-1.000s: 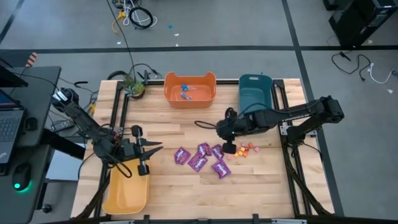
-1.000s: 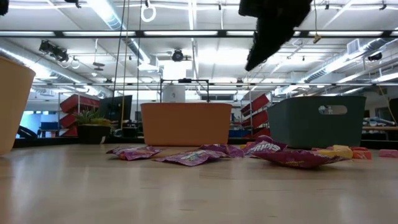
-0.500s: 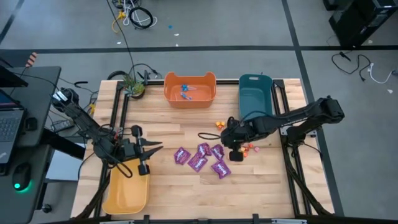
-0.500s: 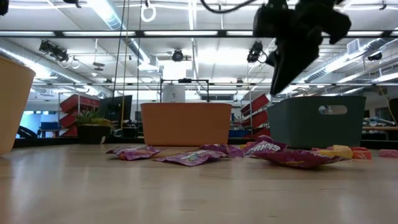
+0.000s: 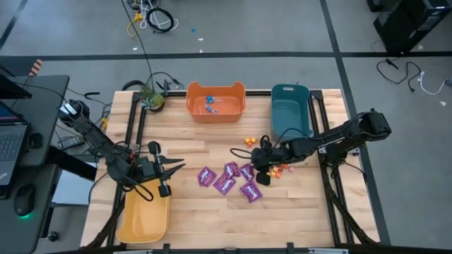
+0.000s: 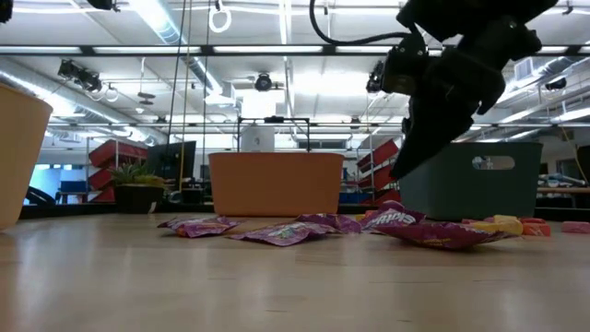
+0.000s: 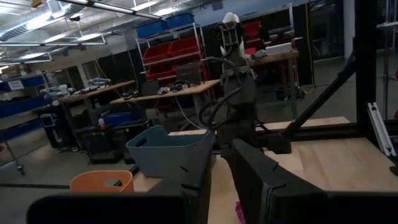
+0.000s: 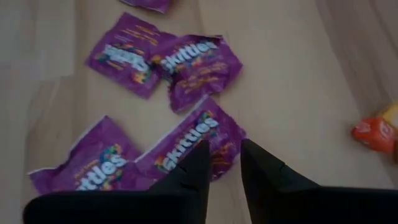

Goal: Sort candy
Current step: Put the top right purple candy into the blue bin

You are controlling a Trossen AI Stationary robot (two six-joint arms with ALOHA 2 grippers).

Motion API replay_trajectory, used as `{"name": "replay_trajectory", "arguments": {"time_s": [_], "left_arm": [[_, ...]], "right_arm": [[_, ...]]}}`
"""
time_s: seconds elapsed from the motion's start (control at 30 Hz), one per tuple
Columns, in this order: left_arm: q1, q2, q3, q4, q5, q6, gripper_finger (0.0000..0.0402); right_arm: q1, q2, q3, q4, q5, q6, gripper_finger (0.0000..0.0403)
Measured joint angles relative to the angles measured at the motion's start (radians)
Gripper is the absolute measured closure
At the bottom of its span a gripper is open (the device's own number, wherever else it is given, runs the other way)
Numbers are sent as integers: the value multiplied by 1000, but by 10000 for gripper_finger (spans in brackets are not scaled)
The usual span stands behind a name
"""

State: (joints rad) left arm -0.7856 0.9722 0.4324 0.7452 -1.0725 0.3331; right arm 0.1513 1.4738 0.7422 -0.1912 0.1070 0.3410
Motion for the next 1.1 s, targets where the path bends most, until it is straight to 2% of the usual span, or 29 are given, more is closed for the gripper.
{"name": "replay_trajectory", "arguments": {"time_s": [0.33,0.63,1.1], "left_arm": [[0,0,0,-12,-2,-4,335],[0,0,0,-27,-2,-23,335],[0,1,1,-35,-2,-26,335]], "right_arm": [[0,0,-7,22,70,59,292],[0,1,-6,43,97,60,288],[4,115,-6,68,78,92,288]]}}
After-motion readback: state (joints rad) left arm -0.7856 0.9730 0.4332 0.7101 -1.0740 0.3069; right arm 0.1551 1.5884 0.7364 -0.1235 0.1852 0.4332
